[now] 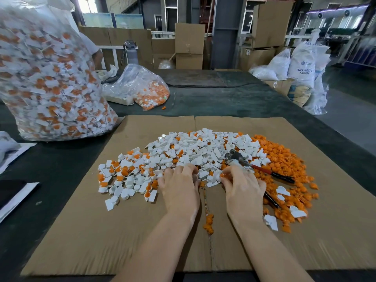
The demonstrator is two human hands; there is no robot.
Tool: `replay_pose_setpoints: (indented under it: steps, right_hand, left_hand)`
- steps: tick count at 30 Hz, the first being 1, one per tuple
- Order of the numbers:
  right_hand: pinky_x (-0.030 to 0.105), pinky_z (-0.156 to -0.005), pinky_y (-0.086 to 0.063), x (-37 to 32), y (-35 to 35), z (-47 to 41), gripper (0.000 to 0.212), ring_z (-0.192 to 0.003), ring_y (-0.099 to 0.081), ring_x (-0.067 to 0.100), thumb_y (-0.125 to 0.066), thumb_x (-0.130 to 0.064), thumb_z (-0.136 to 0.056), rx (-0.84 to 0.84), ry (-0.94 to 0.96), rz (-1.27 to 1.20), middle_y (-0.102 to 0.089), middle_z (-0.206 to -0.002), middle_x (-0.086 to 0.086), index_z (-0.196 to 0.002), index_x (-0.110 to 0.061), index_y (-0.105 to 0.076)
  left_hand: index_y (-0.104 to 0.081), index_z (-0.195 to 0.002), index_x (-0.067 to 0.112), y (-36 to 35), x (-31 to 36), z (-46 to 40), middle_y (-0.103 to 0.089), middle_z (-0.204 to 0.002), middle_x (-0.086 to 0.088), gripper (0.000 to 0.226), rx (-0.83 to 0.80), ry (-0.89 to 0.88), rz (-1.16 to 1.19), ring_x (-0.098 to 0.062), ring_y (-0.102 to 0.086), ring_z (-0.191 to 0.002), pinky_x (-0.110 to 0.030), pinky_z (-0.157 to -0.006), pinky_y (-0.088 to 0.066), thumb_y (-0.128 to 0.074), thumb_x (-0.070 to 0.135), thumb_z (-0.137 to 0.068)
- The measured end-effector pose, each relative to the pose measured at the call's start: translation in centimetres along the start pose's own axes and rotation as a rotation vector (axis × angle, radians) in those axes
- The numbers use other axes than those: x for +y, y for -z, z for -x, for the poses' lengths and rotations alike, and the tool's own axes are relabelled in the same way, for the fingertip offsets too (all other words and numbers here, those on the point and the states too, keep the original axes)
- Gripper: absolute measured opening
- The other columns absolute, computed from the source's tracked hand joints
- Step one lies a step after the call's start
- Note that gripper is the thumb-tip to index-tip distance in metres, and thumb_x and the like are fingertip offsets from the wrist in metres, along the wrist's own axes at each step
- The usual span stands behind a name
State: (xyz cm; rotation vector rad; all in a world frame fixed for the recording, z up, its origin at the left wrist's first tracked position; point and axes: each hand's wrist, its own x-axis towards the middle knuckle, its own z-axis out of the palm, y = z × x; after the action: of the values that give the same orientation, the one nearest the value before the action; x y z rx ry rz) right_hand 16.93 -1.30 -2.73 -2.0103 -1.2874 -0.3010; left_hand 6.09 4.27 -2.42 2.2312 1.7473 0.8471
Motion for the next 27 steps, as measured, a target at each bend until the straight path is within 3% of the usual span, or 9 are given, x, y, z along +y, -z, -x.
replay_pose_setpoints:
  steps: [3, 6, 8, 14, 17, 21, 27]
  right_hand:
    - [0.029, -0.072, -0.020, -0.1, 0.2, -0.1, 0.006, -0.084, -0.056, 0.023, -0.067, -0.011, -0.084, -0.030, 0.037, -0.107, -0.067, -0.081, -0.002, -0.087, -0.016, -0.067]
    - [0.035, -0.079, -0.041, -0.3, 0.5, 0.0, 0.018, -0.087, -0.059, 0.024, -0.069, -0.006, -0.081, -0.030, 0.055, -0.176, -0.069, -0.085, 0.004, -0.098, -0.009, -0.070]
    - [0.033, -0.080, -0.046, -0.4, 0.7, 0.0, 0.019, -0.088, -0.060, 0.025, -0.070, -0.004, -0.079, -0.022, 0.058, -0.190, -0.070, -0.087, 0.007, -0.099, -0.005, -0.070]
    - [0.023, -0.077, -0.042, -0.5, 1.0, 0.0, 0.013, -0.085, -0.060, 0.021, -0.068, -0.002, -0.081, -0.027, 0.104, -0.212, -0.071, -0.086, 0.004, -0.093, -0.006, -0.072]
    - [0.021, -0.077, -0.041, -0.5, 1.0, 0.1, 0.012, -0.086, -0.060, 0.019, -0.068, -0.005, -0.082, -0.026, 0.080, -0.237, -0.070, -0.087, 0.003, -0.093, -0.006, -0.072]
    - [0.012, -0.070, -0.037, -0.4, 1.1, 0.2, 0.005, -0.081, -0.055, 0.013, -0.068, -0.010, -0.082, -0.046, 0.053, -0.282, -0.067, -0.081, -0.001, -0.086, -0.009, -0.070]
    - [0.009, -0.066, -0.034, -0.4, 0.9, 0.1, 0.004, -0.077, -0.053, 0.011, -0.071, -0.013, -0.081, -0.044, 0.074, -0.280, -0.064, -0.076, -0.002, -0.081, -0.010, -0.070]
  left_hand:
    - [-0.059, -0.117, 0.029, 0.0, -0.1, 0.1, -0.058, -0.112, 0.007, 0.025, 0.027, -0.060, 0.114, -0.014, -0.041, -0.106, -0.026, -0.089, -0.033, -0.058, 0.027, -0.092]
    - [-0.064, -0.111, 0.018, 0.1, 0.0, 0.4, -0.052, -0.101, 0.009, 0.020, 0.073, -0.117, 0.287, -0.010, -0.052, -0.096, -0.015, -0.078, -0.037, -0.060, 0.017, -0.091]
    - [-0.065, -0.107, 0.015, 0.3, 0.1, 0.7, -0.047, -0.098, 0.011, 0.017, 0.082, -0.146, 0.378, -0.007, -0.056, -0.089, -0.010, -0.073, -0.039, -0.059, 0.011, -0.091]
    - [-0.061, -0.112, 0.021, 0.6, -0.2, 0.6, -0.054, -0.099, 0.014, 0.025, -0.024, -0.162, 0.569, 0.010, -0.051, -0.086, 0.003, -0.074, -0.035, -0.058, 0.008, -0.091]
    - [-0.055, -0.108, 0.030, 0.6, -0.2, 0.5, -0.057, -0.097, 0.016, 0.031, -0.094, -0.081, 0.629, 0.003, -0.054, -0.084, 0.000, -0.070, -0.040, -0.067, 0.012, -0.086]
    - [-0.055, -0.091, 0.026, 0.6, -0.1, 0.2, -0.060, -0.083, 0.009, 0.024, -0.127, 0.064, 0.695, -0.002, -0.055, -0.073, -0.004, -0.062, -0.041, -0.074, 0.015, -0.080]
    - [-0.057, -0.081, 0.031, 0.8, -0.3, 0.2, -0.059, -0.073, 0.016, 0.012, -0.118, 0.022, 0.623, 0.005, -0.055, -0.069, -0.001, -0.059, -0.038, -0.066, 0.025, -0.087]
